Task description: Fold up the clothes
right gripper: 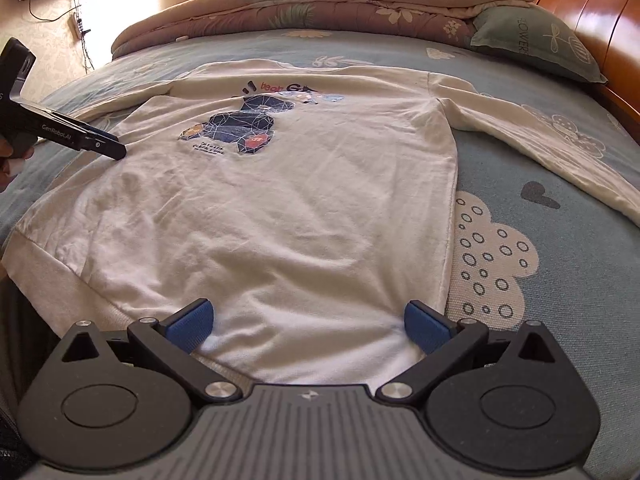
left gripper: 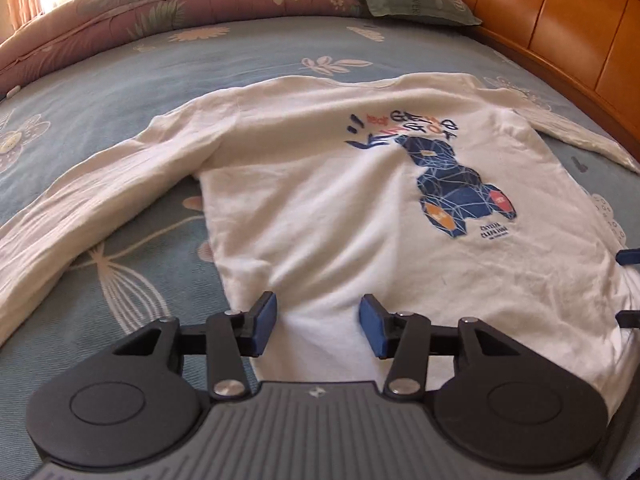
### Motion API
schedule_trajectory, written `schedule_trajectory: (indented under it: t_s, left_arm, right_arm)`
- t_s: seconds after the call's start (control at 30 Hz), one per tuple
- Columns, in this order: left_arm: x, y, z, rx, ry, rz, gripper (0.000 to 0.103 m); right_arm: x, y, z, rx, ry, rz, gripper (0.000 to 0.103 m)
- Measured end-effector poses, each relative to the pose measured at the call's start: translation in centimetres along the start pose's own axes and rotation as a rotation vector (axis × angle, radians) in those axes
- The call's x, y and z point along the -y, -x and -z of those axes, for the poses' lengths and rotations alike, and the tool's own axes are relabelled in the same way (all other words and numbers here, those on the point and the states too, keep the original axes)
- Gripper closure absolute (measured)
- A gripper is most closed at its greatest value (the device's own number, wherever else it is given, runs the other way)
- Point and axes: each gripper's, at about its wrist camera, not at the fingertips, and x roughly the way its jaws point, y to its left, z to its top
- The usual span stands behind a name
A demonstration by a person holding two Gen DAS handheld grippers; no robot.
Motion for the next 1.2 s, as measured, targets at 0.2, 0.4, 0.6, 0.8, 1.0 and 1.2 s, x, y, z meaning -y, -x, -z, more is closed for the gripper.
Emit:
schedule_trajectory:
  t_s: [0.2, 0.4, 0.6, 0.8, 1.0, 1.2]
  left_arm:
    - [1.2, 3.3, 0.6, 0.022, -0.045, 0.087, 0.053]
    - [3.8, 4.2, 5.5, -0.092, -0.089, 0.137, 0.050]
    - [5.3, 6.7, 7.0, -0.146, -0.213, 0.088, 0.041]
    - [5.3, 6.6, 2.7, 0.008, -0.203, 0.067, 0.037]
    - [3.0, 1.4, -2.9, 0.077, -0.065, 0.030, 0.037]
    - [1.1, -1.9, -4.1, 0.066, -0.003, 0.012, 0.038]
  right_arm:
    - [-0.1, 0.0, 0.1, 0.010, -0.002, 0.003, 0.000]
    - [-0.1, 0.0, 0.2, 0.020, -0.004, 0.006, 0.000]
    - [-0.2, 0.0, 0.2, 0.024, -0.005, 0.010, 0.000]
    - [-0.7, 0.1, -2.1, -0.017, -0.023, -0.010, 0.000]
    - [-3.9, -1.6, -8.4, 0.064, 0.122, -0.082, 0.000]
    - [-7.7, -8.5, -14.1, 0.097, 0.260, -0.126, 0.000]
